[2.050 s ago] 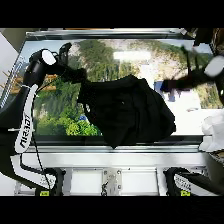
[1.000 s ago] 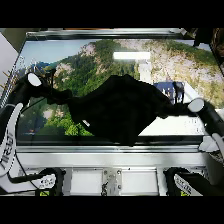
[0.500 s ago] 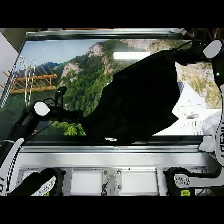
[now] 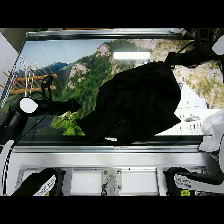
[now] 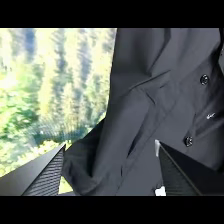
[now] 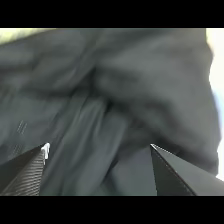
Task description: Fold the clothes and pants, and hang the long-sleeved shirts on hangers.
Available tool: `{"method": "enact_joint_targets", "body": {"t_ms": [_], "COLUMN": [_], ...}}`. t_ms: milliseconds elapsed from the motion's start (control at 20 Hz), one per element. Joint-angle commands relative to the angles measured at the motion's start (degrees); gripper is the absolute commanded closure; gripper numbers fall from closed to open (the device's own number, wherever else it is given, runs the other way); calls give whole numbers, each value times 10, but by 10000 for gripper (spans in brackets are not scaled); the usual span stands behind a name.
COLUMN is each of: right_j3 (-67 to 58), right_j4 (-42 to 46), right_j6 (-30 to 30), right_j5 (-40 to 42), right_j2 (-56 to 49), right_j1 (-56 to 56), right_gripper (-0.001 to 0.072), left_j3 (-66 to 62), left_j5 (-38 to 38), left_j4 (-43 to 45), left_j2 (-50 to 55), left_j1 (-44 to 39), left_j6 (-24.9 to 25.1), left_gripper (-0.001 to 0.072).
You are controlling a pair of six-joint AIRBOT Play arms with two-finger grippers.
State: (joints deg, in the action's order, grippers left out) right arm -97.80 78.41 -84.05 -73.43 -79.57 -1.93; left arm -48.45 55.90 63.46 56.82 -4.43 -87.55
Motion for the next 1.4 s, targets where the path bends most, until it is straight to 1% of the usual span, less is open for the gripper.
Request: {"method": "enact_joint_targets", "body": {"t_ms": [0, 50, 100, 200, 300, 350, 450, 650, 750, 800, 850, 900, 950, 1100, 1200, 1350], "right_j3": [104, 142, 182, 254, 312, 330, 347, 347, 347, 347, 347, 347, 347, 346, 341, 341], "right_j4": [10, 19, 30, 54, 94, 106, 105, 105, 105, 106, 106, 106, 105, 105, 104, 103], "right_j6": [-43, -61, -83, -132, -200, -234, -277, -330, -336, -335, -320, -309, -306, -296, -285, -285], "right_j5": [-64, -64, -63, -46, -19, -3, 17, 30, 38, 38, 38, 36, 34, 26, 24, 24], "right_j2": [49, 53, 52, 47, 35, 28, 15, -20, -31, -33, -31, -27, -19, 38, 92, 164], "right_j1": [-81, -118, -158, -229, -285, -302, -313, -314, -314, -314, -314, -314, -314, -313, -311, -307], "right_gripper": [124, 196, 221, 220, 219, 218, 218, 218, 222, 298, 548, 683, 702, 703, 703, 703], "left_j3": [-7, -7, -7, -7, -7, -7, -8, -8, -8, -8, -8, -8, -8, -8, -8, -8], "left_j5": [20, 20, 20, 20, 20, 22, 21, 19, 20, 20, 19, 15, 9, -1, -14, -44], "left_j4": [59, 86, 108, 153, 190, 197, 195, 195, 194, 193, 192, 190, 190, 191, 191, 191], "left_j2": [-30, -33, -33, -27, -10, 1, 24, 68, 85, 93, 100, 105, 111, 127, 141, 169], "left_j1": [-34, -63, -94, -161, -218, -239, -268, -286, -286, -286, -286, -286, -286, -301, -326, -374], "left_j6": [-32, -47, -61, -89, -105, -111, -111, -115, -115, -115, -115, -115, -115, -115, -115, -115], "left_gripper": [97, 98, 97, 97, 97, 97, 97, 97, 97, 97, 97, 97, 97, 97, 97, 97]}}
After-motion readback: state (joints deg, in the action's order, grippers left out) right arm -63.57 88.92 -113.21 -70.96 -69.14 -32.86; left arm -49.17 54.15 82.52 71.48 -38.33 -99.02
